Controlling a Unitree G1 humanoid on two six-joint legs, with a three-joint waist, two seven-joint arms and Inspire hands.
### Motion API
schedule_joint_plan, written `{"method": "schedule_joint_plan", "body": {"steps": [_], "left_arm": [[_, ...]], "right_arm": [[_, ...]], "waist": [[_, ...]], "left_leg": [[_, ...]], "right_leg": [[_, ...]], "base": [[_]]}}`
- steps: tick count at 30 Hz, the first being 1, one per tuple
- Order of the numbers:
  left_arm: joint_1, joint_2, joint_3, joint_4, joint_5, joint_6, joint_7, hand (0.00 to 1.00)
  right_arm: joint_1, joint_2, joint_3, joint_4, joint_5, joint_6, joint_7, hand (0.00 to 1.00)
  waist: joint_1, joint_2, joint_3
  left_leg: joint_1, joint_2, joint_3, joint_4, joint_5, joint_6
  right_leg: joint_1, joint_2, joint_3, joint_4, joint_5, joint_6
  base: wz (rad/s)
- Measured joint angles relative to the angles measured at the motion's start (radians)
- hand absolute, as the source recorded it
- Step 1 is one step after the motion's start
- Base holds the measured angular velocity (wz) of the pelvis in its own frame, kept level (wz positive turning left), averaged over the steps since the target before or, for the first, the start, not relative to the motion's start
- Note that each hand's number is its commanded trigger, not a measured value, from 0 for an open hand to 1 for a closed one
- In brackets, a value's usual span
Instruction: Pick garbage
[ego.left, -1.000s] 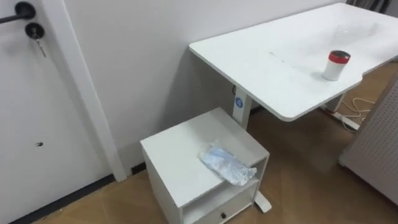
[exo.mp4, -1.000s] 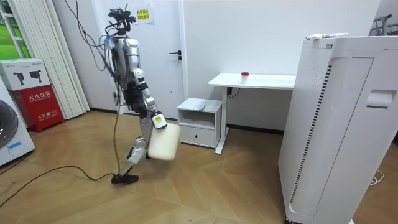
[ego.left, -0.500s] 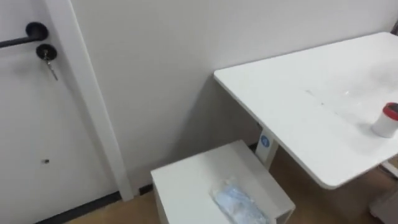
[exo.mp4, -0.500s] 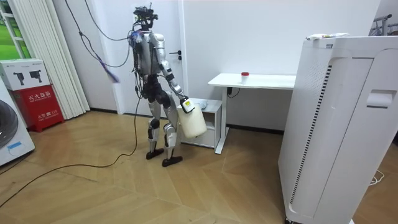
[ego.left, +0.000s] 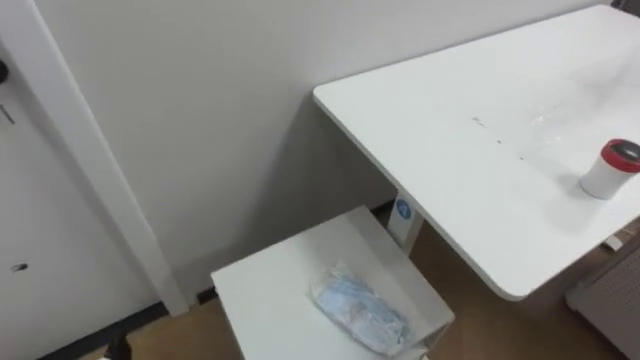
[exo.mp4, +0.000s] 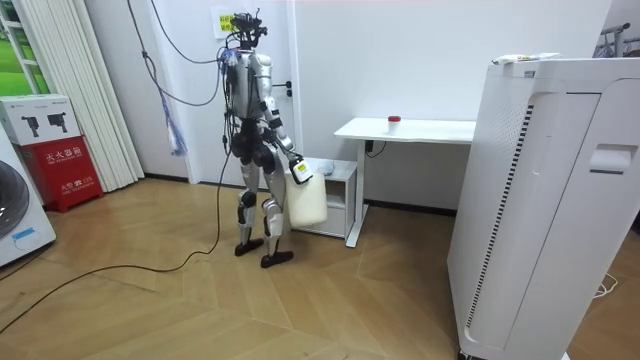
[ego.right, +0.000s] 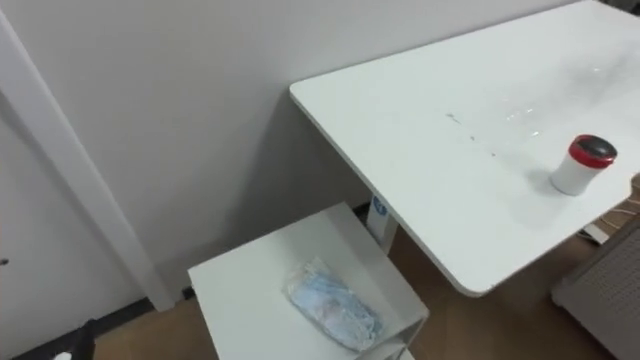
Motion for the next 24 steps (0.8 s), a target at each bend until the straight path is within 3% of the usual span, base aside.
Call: {"method": "schedule_joint_plan", "body": {"steps": [4, 8, 11, 12, 13, 16, 24], "left_arm": [[-0.057, 0.000, -0.025, -0.009, 0.020, -0.027, 0.059, 0.00], [-0.143, 0.012, -0.069, 0.023, 0.020, -0.044, 0.089, 0.00], [-0.182, 0.024, -0.077, 0.063, 0.019, -0.048, 0.089, 0.00], [-0.197, 0.027, -0.079, 0.071, 0.020, -0.048, 0.091, 0.00], [-0.222, 0.030, -0.088, 0.086, 0.018, -0.048, 0.101, 0.00], [-0.301, 0.039, -0.137, 0.134, 0.017, -0.048, 0.137, 0.00], [-0.391, 0.069, -0.189, 0.171, 0.019, -0.071, 0.224, 0.00]], "right_arm": [[-0.015, -0.003, 0.005, 0.015, 0.025, -0.013, -0.001, 1.00], [-0.068, -0.009, 0.010, 0.043, 0.038, -0.011, -0.001, 1.00], [-0.090, -0.010, 0.011, 0.044, 0.038, -0.010, -0.001, 1.00], [-0.096, -0.011, 0.011, 0.044, 0.039, -0.011, -0.005, 1.00], [-0.104, -0.013, 0.013, 0.044, 0.048, -0.010, -0.017, 1.00], [-0.131, -0.028, 0.029, 0.045, 0.070, -0.010, -0.038, 1.00], [-0.151, -0.062, 0.087, 0.060, 0.118, -0.011, -0.078, 1.00]], "waist": [[-0.018, 0.020, -0.0011], [-0.041, 0.035, 0.0081], [-0.061, 0.032, 0.0116], [-0.074, 0.032, 0.0144], [-0.085, 0.030, 0.0237], [-0.095, 0.032, 0.0413], [-0.156, 0.038, 0.0463]], "left_leg": [[-0.045, 0.001, 0.008, 0.026, 0.000, 0.000], [-0.090, 0.000, 0.034, 0.047, 0.000, 0.000], [-0.123, -0.001, 0.054, 0.066, 0.000, 0.000], [-0.144, -0.002, 0.059, 0.082, 0.000, 0.000], [-0.166, -0.001, 0.067, 0.103, -0.002, 0.002], [-0.233, 0.003, 0.079, 0.152, -0.011, 0.007], [-0.364, 0.042, 0.109, 0.269, -0.051, 0.002]], "right_leg": [[-0.047, -0.002, 0.006, 0.020, 0.001, -0.001], [-0.116, -0.010, 0.018, 0.072, 0.000, -0.008], [-0.163, -0.012, 0.038, 0.101, -0.001, -0.010], [-0.185, -0.014, 0.039, 0.115, 0.000, -0.012], [-0.206, -0.017, 0.039, 0.128, 0.001, -0.014], [-0.269, -0.022, 0.040, 0.159, 0.007, -0.024], [-0.387, -0.001, 0.075, 0.214, 0.018, -0.044]], "base": [[-0.08], [-0.18], [-0.20], [-0.06], [-0.04], [-0.09], [-0.15]]}}
